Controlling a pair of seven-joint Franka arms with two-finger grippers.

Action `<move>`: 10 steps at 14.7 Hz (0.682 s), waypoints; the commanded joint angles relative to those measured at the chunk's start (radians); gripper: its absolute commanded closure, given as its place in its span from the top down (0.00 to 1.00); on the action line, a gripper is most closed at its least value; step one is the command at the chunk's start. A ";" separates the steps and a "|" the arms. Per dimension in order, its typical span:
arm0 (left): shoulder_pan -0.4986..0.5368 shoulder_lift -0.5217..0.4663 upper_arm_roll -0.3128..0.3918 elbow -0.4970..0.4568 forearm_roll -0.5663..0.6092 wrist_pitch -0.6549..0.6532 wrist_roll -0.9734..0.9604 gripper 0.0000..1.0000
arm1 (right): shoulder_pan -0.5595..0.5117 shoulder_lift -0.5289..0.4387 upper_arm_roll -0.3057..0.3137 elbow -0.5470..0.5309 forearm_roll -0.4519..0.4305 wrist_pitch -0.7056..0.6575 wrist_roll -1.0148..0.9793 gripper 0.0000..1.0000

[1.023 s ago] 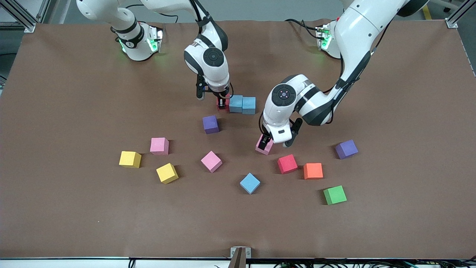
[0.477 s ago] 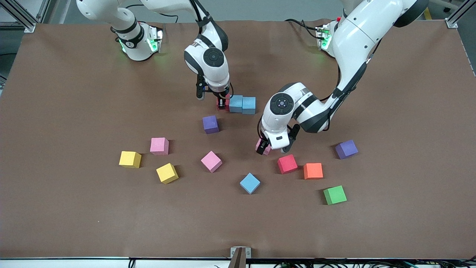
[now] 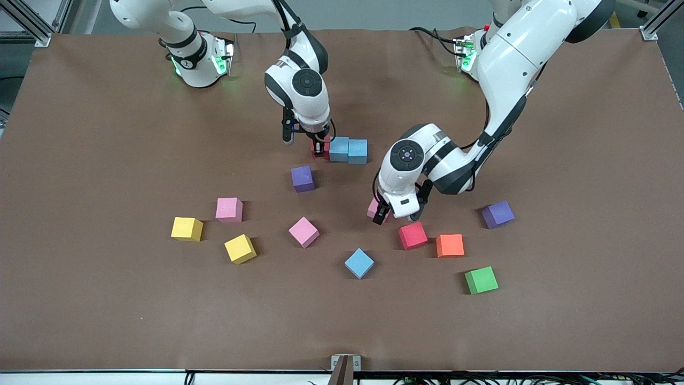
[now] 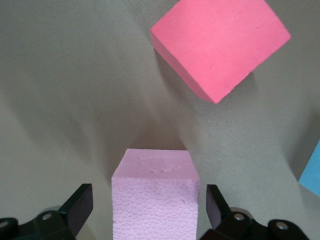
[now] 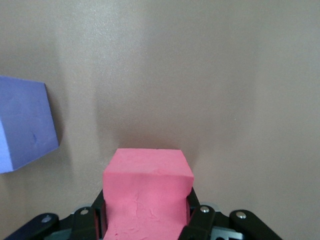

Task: Arrange 11 blocks into digit 3
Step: 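Move the left gripper to the pink cube and grasp it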

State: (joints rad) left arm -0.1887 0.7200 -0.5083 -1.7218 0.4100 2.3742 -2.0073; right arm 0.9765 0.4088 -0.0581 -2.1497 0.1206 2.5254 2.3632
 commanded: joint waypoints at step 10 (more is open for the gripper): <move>-0.018 0.027 0.025 0.018 0.027 0.048 -0.024 0.70 | -0.048 0.028 -0.005 0.007 -0.007 0.015 -0.001 0.00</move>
State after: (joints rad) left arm -0.1957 0.7386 -0.4908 -1.7215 0.4101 2.4170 -2.0075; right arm 0.9404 0.4091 -0.0611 -2.1456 0.1207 2.5224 2.3633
